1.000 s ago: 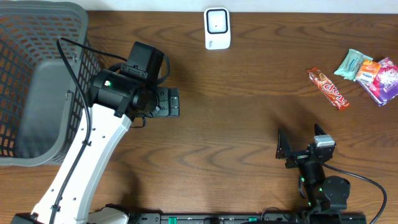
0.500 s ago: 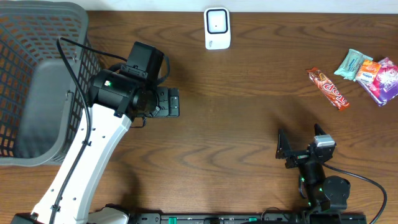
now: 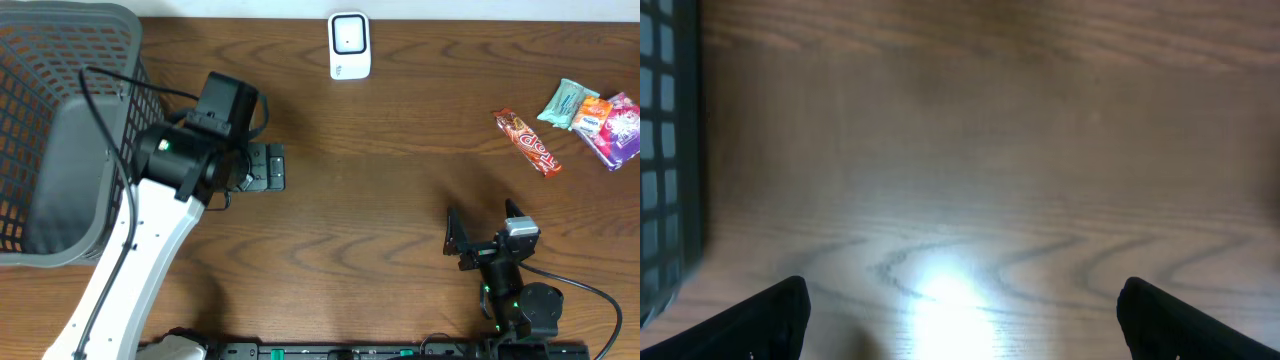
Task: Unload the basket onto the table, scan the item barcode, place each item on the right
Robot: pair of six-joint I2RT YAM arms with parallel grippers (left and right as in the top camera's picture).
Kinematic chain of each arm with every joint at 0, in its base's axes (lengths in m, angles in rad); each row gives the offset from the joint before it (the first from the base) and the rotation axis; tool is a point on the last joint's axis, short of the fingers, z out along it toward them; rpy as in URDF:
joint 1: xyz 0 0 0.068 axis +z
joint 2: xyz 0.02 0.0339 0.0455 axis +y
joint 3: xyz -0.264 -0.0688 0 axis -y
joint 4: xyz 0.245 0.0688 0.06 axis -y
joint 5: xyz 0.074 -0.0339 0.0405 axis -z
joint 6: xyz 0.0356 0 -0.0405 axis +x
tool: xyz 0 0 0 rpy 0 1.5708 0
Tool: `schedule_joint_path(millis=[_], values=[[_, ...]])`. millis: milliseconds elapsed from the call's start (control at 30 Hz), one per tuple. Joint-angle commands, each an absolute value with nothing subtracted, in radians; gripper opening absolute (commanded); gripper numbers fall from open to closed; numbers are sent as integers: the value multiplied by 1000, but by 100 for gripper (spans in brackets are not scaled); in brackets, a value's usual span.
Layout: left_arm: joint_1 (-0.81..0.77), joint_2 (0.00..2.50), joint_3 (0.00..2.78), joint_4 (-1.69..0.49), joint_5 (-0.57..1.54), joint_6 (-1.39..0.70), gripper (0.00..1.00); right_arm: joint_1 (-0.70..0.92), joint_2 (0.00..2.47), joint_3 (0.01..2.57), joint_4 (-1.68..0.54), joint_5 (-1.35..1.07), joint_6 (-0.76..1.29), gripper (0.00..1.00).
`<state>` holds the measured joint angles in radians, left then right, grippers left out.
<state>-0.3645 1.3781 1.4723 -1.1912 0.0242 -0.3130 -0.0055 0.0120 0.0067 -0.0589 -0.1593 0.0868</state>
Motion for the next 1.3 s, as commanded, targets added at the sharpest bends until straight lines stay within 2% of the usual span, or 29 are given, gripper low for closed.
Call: schedule_joint_path(millis=[0, 233, 433, 833, 1067, 1267], values=[[-365, 1322, 1383, -1129, 3, -268, 98, -12, 6, 6, -64, -148, 96, 99], [-356, 1171, 1094, -848, 11, -228, 98, -12, 6, 6, -64, -148, 96, 99], [-272, 1034, 860, -664, 33, -229, 98, -12, 6, 6, -64, -148, 96, 99], [-85, 782, 557, -381, 68, -220, 98, -12, 6, 6, -64, -148, 96, 99], [-42, 629, 360, -128, 155, -110, 98, -12, 6, 6, -64, -148, 96, 99], [-28, 503, 219, 64, 158, -108, 98, -12, 6, 6, -64, -148, 96, 99]])
